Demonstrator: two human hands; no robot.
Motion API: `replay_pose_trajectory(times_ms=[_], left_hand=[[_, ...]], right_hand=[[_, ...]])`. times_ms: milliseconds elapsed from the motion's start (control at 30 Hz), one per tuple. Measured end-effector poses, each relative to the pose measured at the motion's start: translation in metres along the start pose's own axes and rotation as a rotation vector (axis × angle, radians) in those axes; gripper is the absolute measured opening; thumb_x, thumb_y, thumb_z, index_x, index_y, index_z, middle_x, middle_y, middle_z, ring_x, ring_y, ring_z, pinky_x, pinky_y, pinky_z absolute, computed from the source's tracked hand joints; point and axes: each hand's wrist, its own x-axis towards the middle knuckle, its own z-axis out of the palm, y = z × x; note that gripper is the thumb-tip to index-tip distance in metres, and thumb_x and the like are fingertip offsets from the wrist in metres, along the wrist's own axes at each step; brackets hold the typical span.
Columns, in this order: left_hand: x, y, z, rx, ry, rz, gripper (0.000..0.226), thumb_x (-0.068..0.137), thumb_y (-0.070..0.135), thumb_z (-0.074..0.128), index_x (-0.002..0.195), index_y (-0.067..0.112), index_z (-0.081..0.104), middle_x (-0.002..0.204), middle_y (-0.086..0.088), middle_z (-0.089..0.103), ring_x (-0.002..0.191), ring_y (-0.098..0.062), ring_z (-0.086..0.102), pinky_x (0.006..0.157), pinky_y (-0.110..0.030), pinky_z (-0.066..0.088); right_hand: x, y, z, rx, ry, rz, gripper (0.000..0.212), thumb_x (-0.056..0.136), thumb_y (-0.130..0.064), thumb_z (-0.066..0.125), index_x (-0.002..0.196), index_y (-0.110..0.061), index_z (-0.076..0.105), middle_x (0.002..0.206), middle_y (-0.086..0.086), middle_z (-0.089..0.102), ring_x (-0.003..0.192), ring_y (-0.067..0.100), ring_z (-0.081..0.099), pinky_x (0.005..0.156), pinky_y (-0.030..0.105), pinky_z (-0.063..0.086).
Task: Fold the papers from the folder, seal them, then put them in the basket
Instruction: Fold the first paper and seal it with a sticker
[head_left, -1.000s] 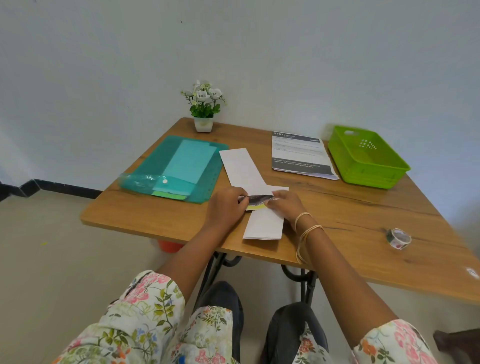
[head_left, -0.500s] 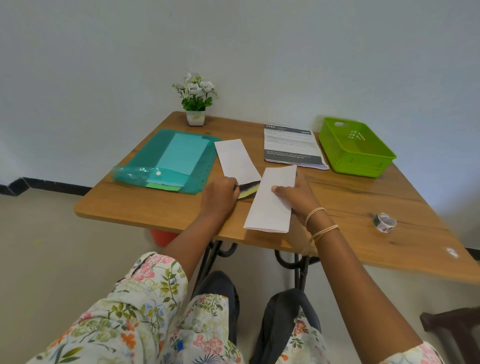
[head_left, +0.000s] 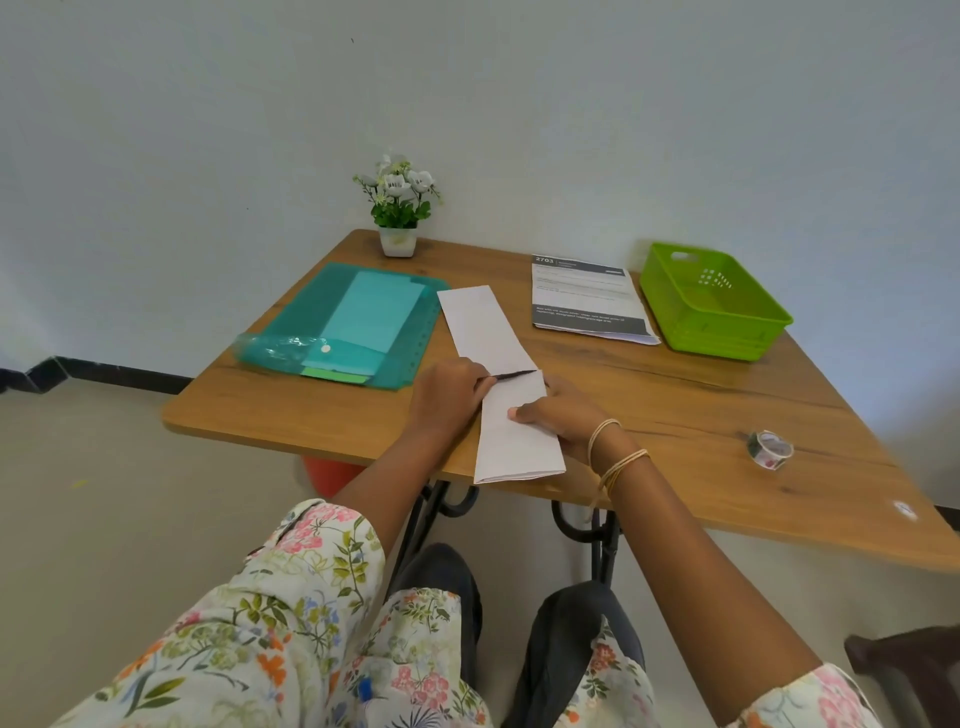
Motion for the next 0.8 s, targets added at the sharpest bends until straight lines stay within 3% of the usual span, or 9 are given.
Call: replay_pose_trajectory(times_ms=[100, 200, 233, 333, 400, 533, 600, 700, 800], left_hand=[[0.001, -0.001, 0.0, -0.017, 0.003, 0.02, 0.026, 0.091, 0.035, 0.062, 0.09, 0.013, 0.077, 0.084, -0.004, 0.072, 0.072, -0.017, 0.063, 0.061, -0.037, 0.054], [0.002, -0.001, 0.0, -0.026, 0.019, 0.046, 0.023, 0.089, 0.032, 0.065, 0.088, 0.012, 0.077, 0.084, -0.005, 0.073, 0.073, -0.019, 0.064, 0.06, -0.038, 0.053], [0.001, -0.001, 0.0, -0.033, 0.025, 0.048, 0.022, 0.088, 0.031, 0.066, 0.087, 0.011, 0.077, 0.083, -0.005, 0.073, 0.073, -0.019, 0.064, 0.06, -0.038, 0.053], [0.001, -0.001, -0.001, -0.05, 0.043, 0.049, 0.022, 0.088, 0.029, 0.066, 0.086, 0.01, 0.076, 0.083, -0.006, 0.073, 0.072, -0.019, 0.064, 0.058, -0.038, 0.052], [0.001, -0.002, -0.001, -0.058, 0.056, 0.058, 0.021, 0.088, 0.029, 0.067, 0.085, 0.01, 0.076, 0.083, -0.005, 0.073, 0.072, -0.019, 0.064, 0.056, -0.035, 0.051], [0.0, 0.0, -0.003, -0.078, 0.048, 0.103, 0.021, 0.089, 0.031, 0.066, 0.092, 0.013, 0.076, 0.088, -0.002, 0.074, 0.074, -0.015, 0.065, 0.057, -0.026, 0.046], [-0.001, 0.001, -0.003, -0.069, 0.029, 0.114, 0.022, 0.09, 0.033, 0.065, 0.095, 0.014, 0.076, 0.089, -0.001, 0.074, 0.074, -0.013, 0.064, 0.058, -0.026, 0.048], [0.0, 0.0, -0.002, -0.047, 0.015, 0.073, 0.023, 0.09, 0.034, 0.063, 0.09, 0.015, 0.076, 0.084, 0.0, 0.072, 0.071, -0.013, 0.062, 0.058, -0.032, 0.05], [0.001, -0.001, -0.001, 0.0, 0.025, 0.008, 0.023, 0.09, 0.033, 0.062, 0.083, 0.014, 0.075, 0.079, 0.0, 0.07, 0.068, -0.014, 0.06, 0.056, -0.033, 0.05]], right_hand=[[0.007, -0.001, -0.001, -0.025, -0.033, 0.029, 0.035, 0.089, -0.004, 0.062, 0.121, -0.01, 0.048, 0.11, 0.012, 0.06, 0.08, 0.018, 0.06, 0.07, 0.029, 0.053], [0.017, 0.0, -0.007, -0.108, -0.05, 0.078, 0.046, 0.087, -0.01, 0.067, 0.129, -0.005, 0.047, 0.117, 0.014, 0.062, 0.096, 0.027, 0.062, 0.089, 0.039, 0.053], [0.018, -0.001, -0.009, -0.123, -0.06, 0.1, 0.048, 0.087, -0.011, 0.068, 0.129, -0.004, 0.047, 0.117, 0.014, 0.062, 0.097, 0.027, 0.063, 0.089, 0.039, 0.054], [0.018, -0.006, -0.014, -0.095, -0.127, 0.161, 0.048, 0.089, -0.009, 0.065, 0.132, -0.003, 0.044, 0.095, 0.006, 0.062, 0.076, 0.018, 0.06, 0.053, 0.022, 0.054], [0.02, -0.009, -0.018, -0.123, -0.144, 0.185, 0.052, 0.089, -0.011, 0.065, 0.135, -0.002, 0.041, 0.089, 0.004, 0.059, 0.073, 0.015, 0.057, 0.042, 0.016, 0.049], [0.026, -0.014, -0.021, -0.254, -0.106, 0.172, 0.061, 0.087, -0.026, 0.069, 0.137, -0.004, 0.041, 0.103, 0.006, 0.056, 0.076, 0.014, 0.054, 0.052, 0.019, 0.045], [0.029, -0.016, -0.025, -0.277, -0.05, 0.147, 0.054, 0.088, -0.032, 0.066, 0.131, -0.005, 0.047, 0.095, 0.003, 0.057, 0.074, 0.013, 0.053, 0.054, 0.018, 0.041], [0.035, -0.013, -0.029, -0.142, 0.004, 0.175, 0.044, 0.088, -0.034, 0.065, 0.12, -0.005, 0.054, 0.084, 0.005, 0.061, 0.07, 0.017, 0.059, 0.054, 0.023, 0.045], [0.032, -0.004, -0.03, -0.033, 0.031, 0.25, 0.05, 0.083, -0.039, 0.071, 0.115, -0.006, 0.052, 0.093, 0.011, 0.063, 0.077, 0.023, 0.062, 0.061, 0.03, 0.048]])
